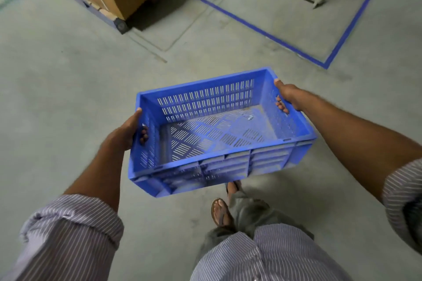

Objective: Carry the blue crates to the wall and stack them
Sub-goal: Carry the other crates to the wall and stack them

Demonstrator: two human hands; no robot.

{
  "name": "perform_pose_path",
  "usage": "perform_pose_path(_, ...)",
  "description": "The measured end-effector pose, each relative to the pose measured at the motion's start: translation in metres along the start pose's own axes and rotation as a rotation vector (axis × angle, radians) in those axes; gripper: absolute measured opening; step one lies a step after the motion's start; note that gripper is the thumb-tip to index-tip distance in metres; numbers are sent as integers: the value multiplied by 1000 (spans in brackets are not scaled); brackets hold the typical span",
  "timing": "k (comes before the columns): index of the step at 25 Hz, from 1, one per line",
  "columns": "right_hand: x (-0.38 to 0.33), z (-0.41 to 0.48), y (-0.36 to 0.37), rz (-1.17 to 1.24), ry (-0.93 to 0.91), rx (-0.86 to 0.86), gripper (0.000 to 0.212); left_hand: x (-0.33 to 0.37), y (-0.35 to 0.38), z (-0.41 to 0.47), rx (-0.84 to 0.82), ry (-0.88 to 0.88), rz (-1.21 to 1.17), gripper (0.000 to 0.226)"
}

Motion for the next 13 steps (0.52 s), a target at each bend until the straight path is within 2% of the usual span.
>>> perform_pose_path(3, 73, -30, -70, 76, 24, 247, 79, 21, 59, -43, 61, 186, 60, 68)
perform_pose_path(6, 158, -73, -131, 51, 86, 535, 97, 28, 120, -88, 220, 411, 270, 95)
perform_pose_path(8, 218, -99, -165, 72, 129, 688, 103, 31, 165, -120, 263, 505, 394, 110)
perform_pose_path(13, 359, -156, -241, 221, 271, 878, 98, 31, 299, -205, 183, 719, 504, 108)
Point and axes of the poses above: each hand's wrist, its own z-axis towards the middle knuckle, its own y-axis out of the palm, x = y × z, the point moved 4 cm from there along z, towards the middle knuckle, and after that the axes turned 10 degrees about x, right-handed, at the moved point
